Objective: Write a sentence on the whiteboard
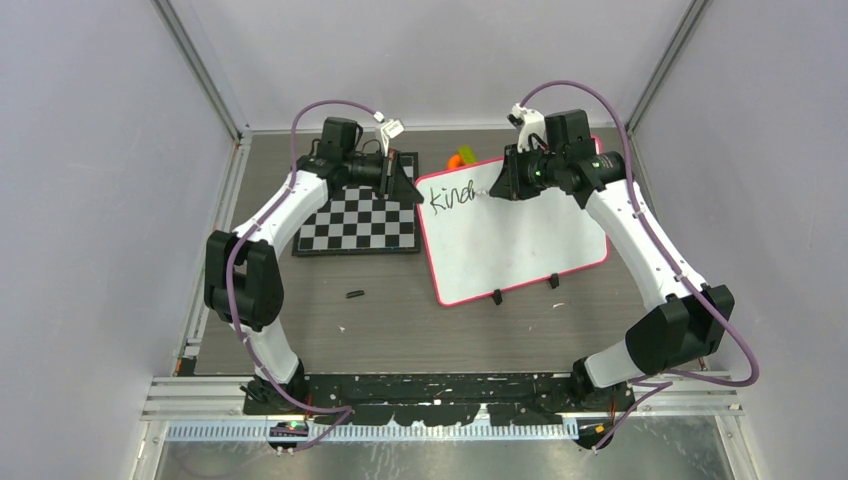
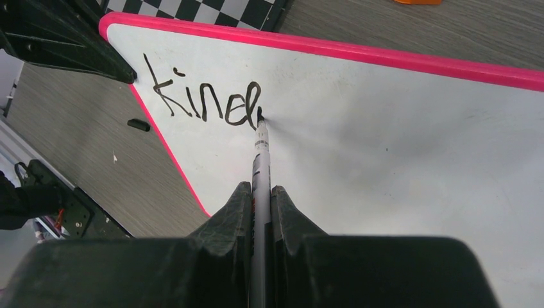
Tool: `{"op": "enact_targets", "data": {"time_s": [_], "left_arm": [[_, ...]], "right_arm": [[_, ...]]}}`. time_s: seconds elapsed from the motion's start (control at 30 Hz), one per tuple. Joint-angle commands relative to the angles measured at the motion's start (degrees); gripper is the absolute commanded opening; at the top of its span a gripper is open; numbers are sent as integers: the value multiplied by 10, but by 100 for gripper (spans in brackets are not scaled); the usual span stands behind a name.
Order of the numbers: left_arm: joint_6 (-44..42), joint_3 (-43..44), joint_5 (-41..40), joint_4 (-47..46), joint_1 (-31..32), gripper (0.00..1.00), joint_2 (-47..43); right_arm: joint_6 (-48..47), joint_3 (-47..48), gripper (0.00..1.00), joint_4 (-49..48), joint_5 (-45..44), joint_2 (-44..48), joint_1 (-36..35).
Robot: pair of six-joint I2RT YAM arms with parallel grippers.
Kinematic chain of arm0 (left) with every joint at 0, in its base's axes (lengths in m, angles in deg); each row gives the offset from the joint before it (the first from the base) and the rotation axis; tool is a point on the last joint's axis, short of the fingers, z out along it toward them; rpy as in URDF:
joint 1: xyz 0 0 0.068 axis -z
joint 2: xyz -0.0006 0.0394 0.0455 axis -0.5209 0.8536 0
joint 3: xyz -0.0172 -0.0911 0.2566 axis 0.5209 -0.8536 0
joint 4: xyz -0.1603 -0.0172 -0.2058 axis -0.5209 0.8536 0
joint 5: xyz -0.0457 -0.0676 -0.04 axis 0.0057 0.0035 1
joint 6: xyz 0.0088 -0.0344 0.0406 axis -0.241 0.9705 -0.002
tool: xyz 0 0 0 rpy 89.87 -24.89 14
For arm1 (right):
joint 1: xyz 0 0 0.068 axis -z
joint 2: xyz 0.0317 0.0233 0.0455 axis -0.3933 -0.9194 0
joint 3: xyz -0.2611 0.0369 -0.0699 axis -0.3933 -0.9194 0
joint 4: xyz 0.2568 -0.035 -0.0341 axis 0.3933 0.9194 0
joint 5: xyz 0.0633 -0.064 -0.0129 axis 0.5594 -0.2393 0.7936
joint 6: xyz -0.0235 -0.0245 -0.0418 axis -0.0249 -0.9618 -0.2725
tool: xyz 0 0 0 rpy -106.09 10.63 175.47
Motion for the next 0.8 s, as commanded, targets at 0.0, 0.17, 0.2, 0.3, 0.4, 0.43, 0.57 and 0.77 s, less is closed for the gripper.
{"op": "enact_targets", "data": {"time_s": [0.0, 0.17, 0.2, 0.3, 0.4, 0.43, 0.57, 0.77], "left_arm": [[-24, 2, 8, 13, 10, 0, -22], [-24, 1, 7, 12, 10, 0, -23], [-24, 0, 7, 12, 10, 0, -22], [-24, 1, 7, 12, 10, 0, -21], [-23, 1, 8, 12, 10, 0, -21], [-23, 1, 8, 11, 10, 0, -21], [-23, 2, 8, 11, 10, 0, -21], [-22, 1, 9, 11, 10, 0, -22]], "right_arm": [[3, 24, 0, -30, -29, -3, 8], [3, 24, 0, -29, -34, 3, 20], [3, 23, 0, -28, -34, 6, 22], [1, 17, 0, -24, -33, 11, 25], [-1, 7, 0, -18, -28, 13, 25], [-1, 4, 0, -15, -24, 13, 24], [2, -12, 0, -9, -5, 17, 23], [-8, -9, 0, 7, 7, 21, 23]]}}
